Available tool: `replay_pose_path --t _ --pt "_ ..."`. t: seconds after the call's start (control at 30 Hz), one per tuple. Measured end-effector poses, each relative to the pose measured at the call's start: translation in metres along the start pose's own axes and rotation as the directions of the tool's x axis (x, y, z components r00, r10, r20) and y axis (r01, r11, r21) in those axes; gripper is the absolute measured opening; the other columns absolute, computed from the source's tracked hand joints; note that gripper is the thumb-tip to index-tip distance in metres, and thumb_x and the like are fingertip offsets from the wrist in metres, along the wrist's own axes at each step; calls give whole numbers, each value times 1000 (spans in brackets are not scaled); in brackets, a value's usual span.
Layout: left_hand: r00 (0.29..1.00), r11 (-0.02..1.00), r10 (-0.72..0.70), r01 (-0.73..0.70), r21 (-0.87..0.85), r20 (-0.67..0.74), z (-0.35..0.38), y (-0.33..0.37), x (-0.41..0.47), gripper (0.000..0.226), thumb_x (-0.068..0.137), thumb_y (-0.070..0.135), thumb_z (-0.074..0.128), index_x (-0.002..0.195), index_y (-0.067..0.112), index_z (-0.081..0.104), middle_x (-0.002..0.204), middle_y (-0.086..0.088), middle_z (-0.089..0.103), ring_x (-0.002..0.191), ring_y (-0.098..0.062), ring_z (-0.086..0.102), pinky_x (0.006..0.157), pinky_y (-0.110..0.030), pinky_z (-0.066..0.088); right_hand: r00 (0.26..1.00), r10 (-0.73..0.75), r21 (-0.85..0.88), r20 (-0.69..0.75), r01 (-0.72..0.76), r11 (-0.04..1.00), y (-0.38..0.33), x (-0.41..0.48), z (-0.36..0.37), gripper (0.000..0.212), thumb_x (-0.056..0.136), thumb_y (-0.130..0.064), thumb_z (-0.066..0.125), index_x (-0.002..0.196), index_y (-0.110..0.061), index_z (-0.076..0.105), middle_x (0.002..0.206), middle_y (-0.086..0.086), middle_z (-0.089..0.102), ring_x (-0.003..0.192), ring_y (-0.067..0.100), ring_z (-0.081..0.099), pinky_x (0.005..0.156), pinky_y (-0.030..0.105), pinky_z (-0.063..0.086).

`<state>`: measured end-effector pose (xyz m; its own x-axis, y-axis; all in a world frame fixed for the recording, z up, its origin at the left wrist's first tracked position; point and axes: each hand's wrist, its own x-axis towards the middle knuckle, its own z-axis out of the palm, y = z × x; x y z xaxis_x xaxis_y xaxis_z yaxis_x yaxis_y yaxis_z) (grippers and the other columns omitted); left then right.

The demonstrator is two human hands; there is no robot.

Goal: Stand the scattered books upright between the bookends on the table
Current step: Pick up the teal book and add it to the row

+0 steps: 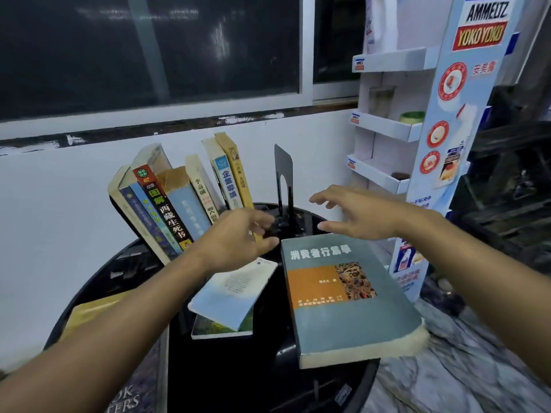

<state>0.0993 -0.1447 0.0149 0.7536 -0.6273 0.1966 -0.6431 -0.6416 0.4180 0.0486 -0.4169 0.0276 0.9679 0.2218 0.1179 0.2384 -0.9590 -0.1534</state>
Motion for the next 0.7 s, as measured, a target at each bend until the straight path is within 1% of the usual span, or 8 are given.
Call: replay_pose_path --t 0.1,0.23,0.33,0.4,0.47,0.53,0.6,0.7 --pt "991 999 -40 37 27 126 19 -1 -1 54 92 45 69 138 18 60 134 6 63 111 -8 62 95 -29 54 997 71 -74 32 -68 995 18 -20 12 77 83 -81 40 146 -39 39 146 -16 45 128 10 49 104 47 46" --pt "979 995 -77 63 79 190 38 -9 0 57 92 51 65 139 18 59 137 3 61 120 -12 58 94 -24 47 989 135 26 64 -137 990 39 -42 29 75 89 -71 54 148 -26 44 146 -8 48 131 14 47 106 33 41" --pt "973 989 -114 92 115 203 46 -15 2 67 88 65 60 137 20 61 136 4 62 125 -16 55 103 -35 47 980 178 79 87 -185 980 51 -55 39 79 85 -74 55 147 -25 45 143 -5 50 123 12 50 103 33 43" --pt "968 984 -137 109 142 209 50 -19 3 86 76 88 47 133 26 64 132 9 62 125 -16 53 105 -49 45 973 209 119 101 -220 968 57 -61 44 79 86 -71 58 148 -24 43 142 -5 50 119 10 50 102 31 43" --pt "967 983 -133 101 151 216 57 -22 5 94 67 97 36 128 32 67 124 14 61 123 -14 52 104 -54 42 964 232 149 128 -250 957 62 -65 48 80 85 -71 59 147 -23 44 141 -5 49 117 10 51 101 32 44" --pt "967 987 -116 86 136 228 61 -18 7 67 82 83 45 124 37 70 112 17 60 119 -11 49 103 -47 37 957 240 166 161 -266 949 66 -68 53 78 84 -72 59 145 -26 47 139 -6 49 118 12 53 101 35 46" --pt "969 990 -93 65 127 231 64 -11 10 44 94 65 51 121 37 71 102 17 59 113 -7 47 91 -37 29 952 248 178 180 -279 944 68 -69 57 79 84 -73 58 146 -26 47 137 -7 48 119 13 53 101 37 47" --pt "972 991 -63 35 126 227 69 -12 14 44 92 67 53 122 40 71 102 14 62 111 -9 48 89 -39 30 954 241 204 180 -276 939 71 -69 61 79 83 -74 55 145 -27 49 135 -7 47 120 13 53 100 37 48"
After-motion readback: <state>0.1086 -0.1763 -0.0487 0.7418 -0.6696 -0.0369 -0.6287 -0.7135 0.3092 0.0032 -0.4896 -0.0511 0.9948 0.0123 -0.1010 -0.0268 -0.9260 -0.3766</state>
